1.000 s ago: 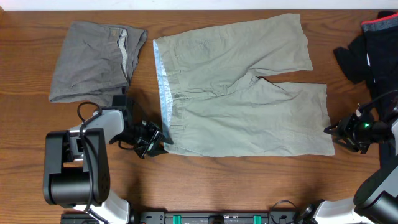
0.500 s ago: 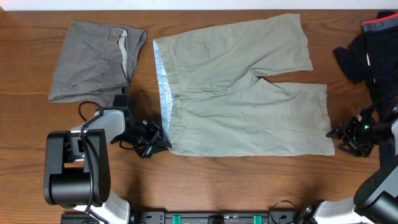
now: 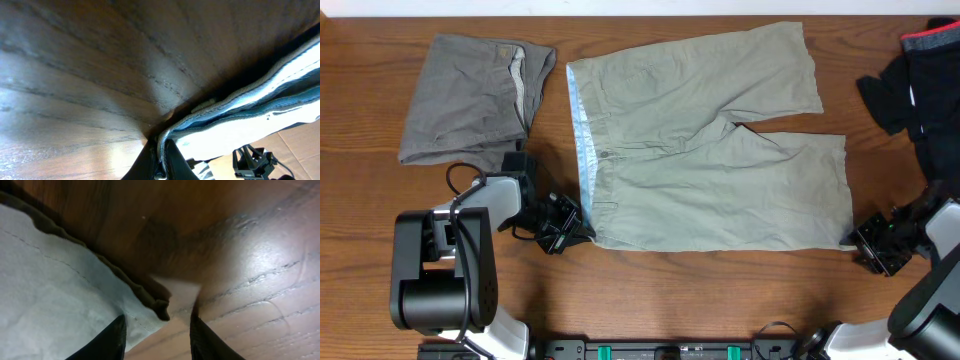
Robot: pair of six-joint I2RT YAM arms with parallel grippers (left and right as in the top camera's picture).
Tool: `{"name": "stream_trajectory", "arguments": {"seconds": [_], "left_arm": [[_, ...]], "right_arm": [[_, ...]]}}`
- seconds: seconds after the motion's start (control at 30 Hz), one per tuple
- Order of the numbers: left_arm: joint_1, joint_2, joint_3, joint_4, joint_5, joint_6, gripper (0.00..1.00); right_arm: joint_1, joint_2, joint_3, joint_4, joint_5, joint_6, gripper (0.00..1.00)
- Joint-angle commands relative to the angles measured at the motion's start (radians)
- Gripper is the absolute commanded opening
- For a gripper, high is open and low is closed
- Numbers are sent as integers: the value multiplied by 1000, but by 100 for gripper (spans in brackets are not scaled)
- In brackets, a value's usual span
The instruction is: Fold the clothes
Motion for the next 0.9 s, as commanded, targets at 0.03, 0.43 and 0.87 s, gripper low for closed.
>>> {"name": "stream_trajectory", "arguments": {"seconds": [0.03, 0.43, 0.87], "left_arm": [[3, 0, -15, 7, -60, 14, 6], [3, 0, -11, 13, -59, 53, 7], [3, -227, 41, -202, -143, 191, 6]], "right_arm": [[-6, 7, -31, 21, -19, 51, 35], [-6, -23, -20, 83, -51, -31, 1], [-6, -292, 293, -255, -18, -74, 1]]}}
